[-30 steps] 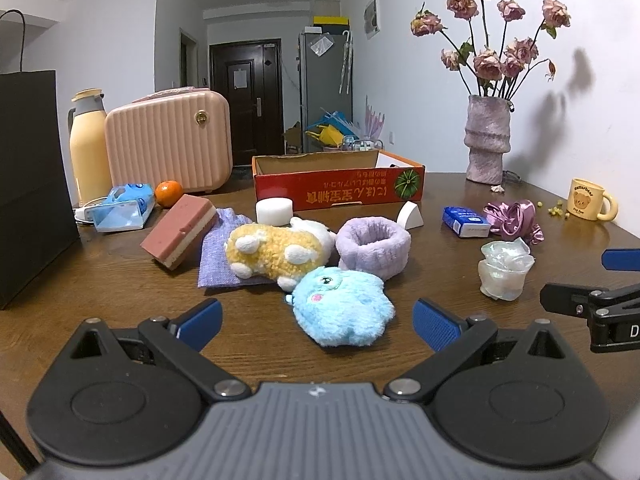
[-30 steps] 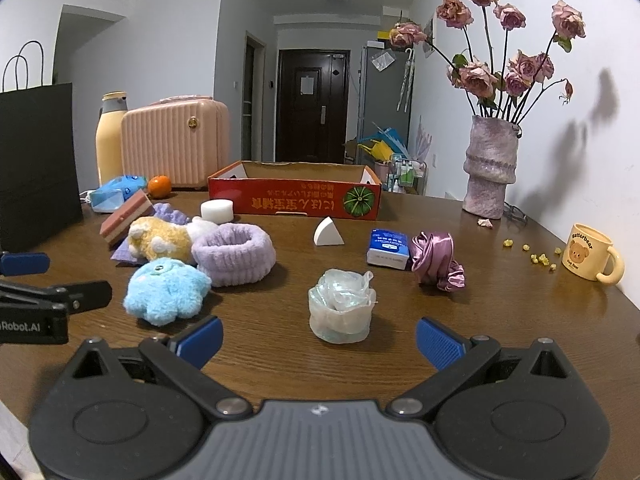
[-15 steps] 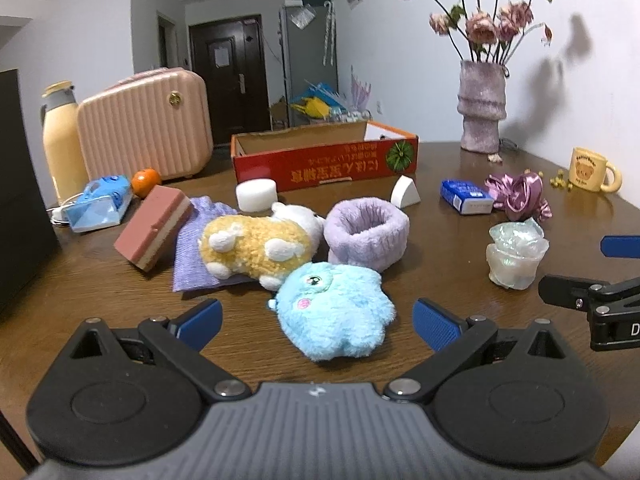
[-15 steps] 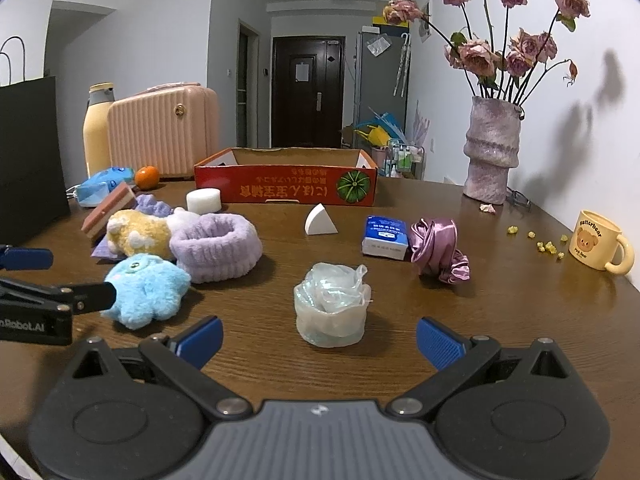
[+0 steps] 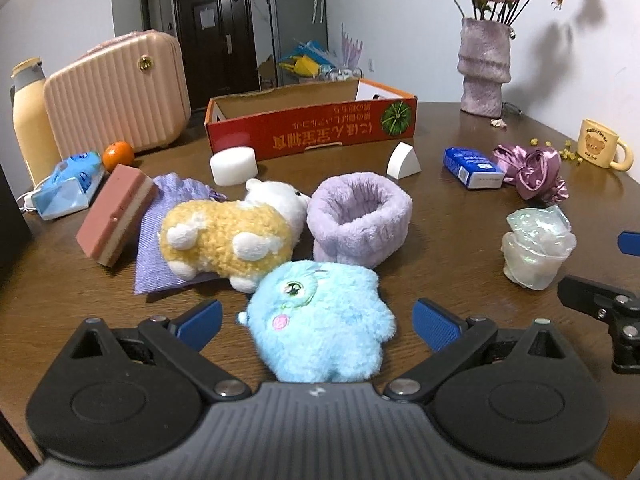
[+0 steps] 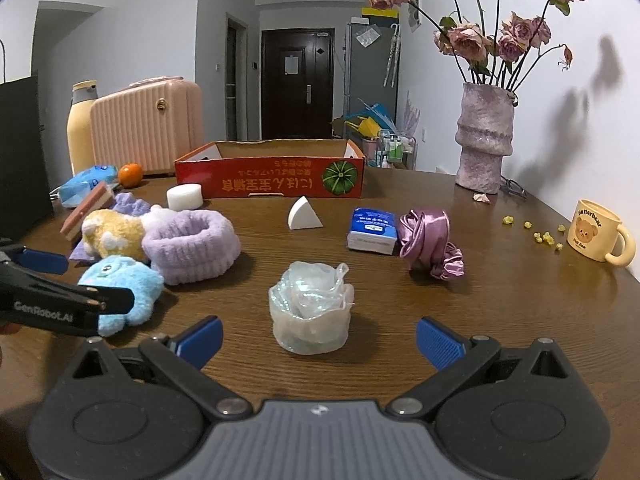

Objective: Organize soft objects
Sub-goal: 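Reach the left gripper to the light-blue plush and close on it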

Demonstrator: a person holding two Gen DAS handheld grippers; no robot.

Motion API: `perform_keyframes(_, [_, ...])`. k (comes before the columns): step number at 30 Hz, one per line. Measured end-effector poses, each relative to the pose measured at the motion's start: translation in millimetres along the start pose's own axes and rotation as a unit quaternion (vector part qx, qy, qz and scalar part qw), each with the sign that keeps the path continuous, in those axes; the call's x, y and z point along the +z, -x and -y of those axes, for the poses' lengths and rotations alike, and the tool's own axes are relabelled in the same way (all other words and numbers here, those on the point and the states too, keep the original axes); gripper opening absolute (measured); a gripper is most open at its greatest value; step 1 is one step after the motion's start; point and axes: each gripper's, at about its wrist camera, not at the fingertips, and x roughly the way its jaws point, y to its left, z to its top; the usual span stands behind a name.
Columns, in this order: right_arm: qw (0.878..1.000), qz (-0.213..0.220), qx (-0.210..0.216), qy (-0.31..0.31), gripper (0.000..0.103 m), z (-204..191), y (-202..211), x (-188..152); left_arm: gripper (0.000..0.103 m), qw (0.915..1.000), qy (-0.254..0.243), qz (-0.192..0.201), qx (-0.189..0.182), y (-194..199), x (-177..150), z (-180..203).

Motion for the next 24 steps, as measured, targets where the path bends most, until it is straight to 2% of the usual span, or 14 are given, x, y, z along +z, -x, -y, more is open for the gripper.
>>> perform_keyframes(16, [1.0,-0.008,-0.006,-0.002,0.103,1,-10,-1,0.103,0.9993,0.012,-0.033,0.011,-32,5,3])
perform_keyframes(18, [1.0,-0.009,-0.006,-0.002,0.103,1,-10,-2,0.1,0.9993,0.011,-0.035,0.01,-33,4,3])
perform_keyframes(21, [1.0,-0.011,-0.007,-0.001,0.103,-1,-11,-2,0.084,0.999,0.014,-0.043,0.006,-37,3,2])
perform_keyframes(24, [1.0,-0.011,-0.008,-0.001,0.103,-2,-11,-2,0.079,0.9987,0.025,-0.043,-0.007,-36,2,-2])
